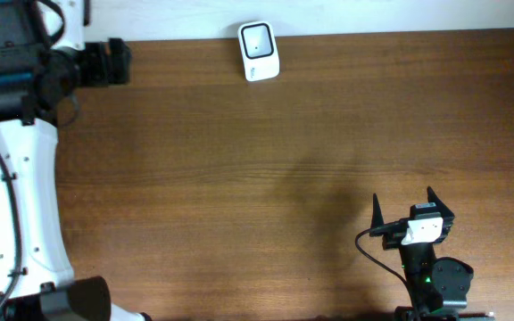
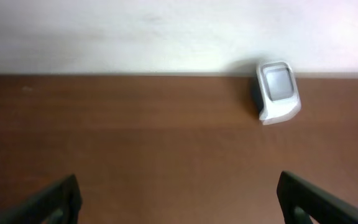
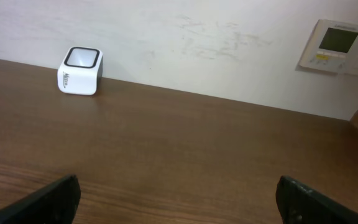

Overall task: Scan the item barcode
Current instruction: 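Take the teal wipes pack from the basket with the left gripper, place on table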

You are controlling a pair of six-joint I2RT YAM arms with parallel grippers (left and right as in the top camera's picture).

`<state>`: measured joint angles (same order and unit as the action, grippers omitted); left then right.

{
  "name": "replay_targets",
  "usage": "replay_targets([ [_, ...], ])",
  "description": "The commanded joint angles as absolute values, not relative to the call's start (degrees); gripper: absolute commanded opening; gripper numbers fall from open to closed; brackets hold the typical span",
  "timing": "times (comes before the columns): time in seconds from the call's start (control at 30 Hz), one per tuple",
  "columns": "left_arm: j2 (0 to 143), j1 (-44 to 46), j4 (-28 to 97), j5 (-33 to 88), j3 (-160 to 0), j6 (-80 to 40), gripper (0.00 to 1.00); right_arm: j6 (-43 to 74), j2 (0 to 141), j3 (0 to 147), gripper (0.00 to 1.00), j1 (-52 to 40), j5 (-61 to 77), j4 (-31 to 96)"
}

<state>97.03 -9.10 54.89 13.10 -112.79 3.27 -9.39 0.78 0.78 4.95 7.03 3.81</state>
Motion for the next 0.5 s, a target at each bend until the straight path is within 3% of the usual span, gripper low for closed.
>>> replay_targets([
  [0.0,95.77,-22.44,51.24,13.54,-118.74,-6.98,0.99,-9.41,0.36,0.32,0.99,5.28,7.29,3.81],
  [0.2,97.19,-43.92,51.75,5.91,-118.39,-9.34,0.99,-9.43,0.36,0.32,0.99,5.28,7.29,3.81],
  [0.47,112.14,-49.63,57.19,8.80,-117.01,5.65,1.00,-9.43,0.36,0.32,0.99,5.28,7.29,3.81],
])
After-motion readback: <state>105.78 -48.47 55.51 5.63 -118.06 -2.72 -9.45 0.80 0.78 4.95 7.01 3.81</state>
